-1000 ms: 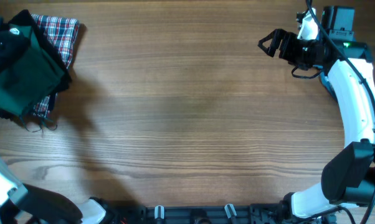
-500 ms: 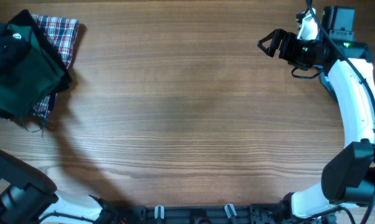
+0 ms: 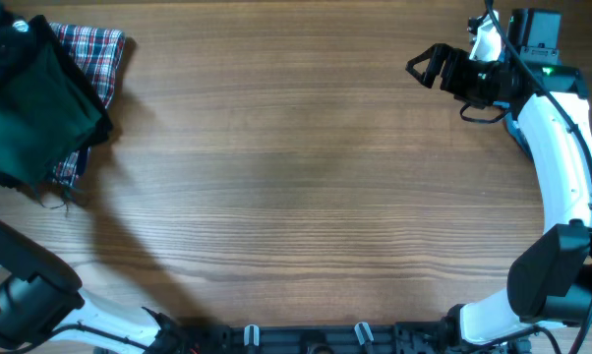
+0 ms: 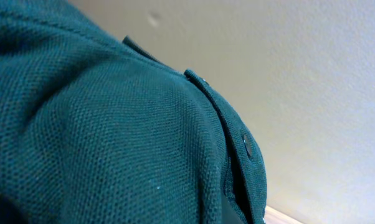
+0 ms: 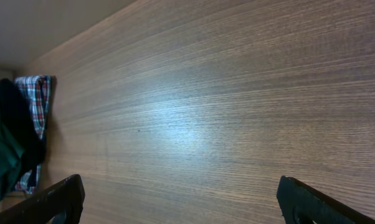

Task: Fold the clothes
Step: 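Press the black shirt onto the left pile with the left gripper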

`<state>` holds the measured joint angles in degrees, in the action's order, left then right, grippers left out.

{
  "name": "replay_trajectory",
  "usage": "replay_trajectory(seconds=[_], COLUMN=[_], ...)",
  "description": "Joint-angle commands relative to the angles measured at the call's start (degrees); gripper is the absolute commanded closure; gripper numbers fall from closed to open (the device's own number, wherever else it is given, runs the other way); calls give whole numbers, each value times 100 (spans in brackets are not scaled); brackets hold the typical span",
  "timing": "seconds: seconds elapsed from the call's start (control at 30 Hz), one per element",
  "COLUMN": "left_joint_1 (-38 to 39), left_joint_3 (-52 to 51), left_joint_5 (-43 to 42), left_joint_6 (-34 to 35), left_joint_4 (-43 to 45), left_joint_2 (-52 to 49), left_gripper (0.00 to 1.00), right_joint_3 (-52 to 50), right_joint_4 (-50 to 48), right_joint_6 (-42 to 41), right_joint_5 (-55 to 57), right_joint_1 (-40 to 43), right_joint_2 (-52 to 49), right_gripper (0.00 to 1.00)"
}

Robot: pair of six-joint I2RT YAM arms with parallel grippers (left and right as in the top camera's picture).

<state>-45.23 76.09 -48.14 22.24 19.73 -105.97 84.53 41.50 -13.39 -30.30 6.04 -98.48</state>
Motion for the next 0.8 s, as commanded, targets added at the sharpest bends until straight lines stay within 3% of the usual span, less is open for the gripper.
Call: replay_trajectory(seconds=[0.0,0.4,0.47,0.57,0.77], left_joint_1=[101,-317,-367,-420,-481], left_joint_3=[85,83,83,83,83], left_joint_5=[-262,-168,42,352,778], left_joint_6=[118,-254,-254,-251,-221], left_joint_4=[-400,-1528,-1845,-2295,-2802], left_joint_2=[28,-323,-330,-330,-328], left_gripper=[96,96,91,66,51], right_joint_3=[28,28,28,28,28], right_joint_4=[-15,-37,-55,-55,-68], right_joint_6=[-31,-31,-61,-79,-162], right_joint_5=[-125,-127,-127,-129,-149], right_joint_1=[-20,-20,-20,-20,-20], right_joint_2=[-85,-85,-85,-85,-85], right_gripper=[0,0,0,0,0])
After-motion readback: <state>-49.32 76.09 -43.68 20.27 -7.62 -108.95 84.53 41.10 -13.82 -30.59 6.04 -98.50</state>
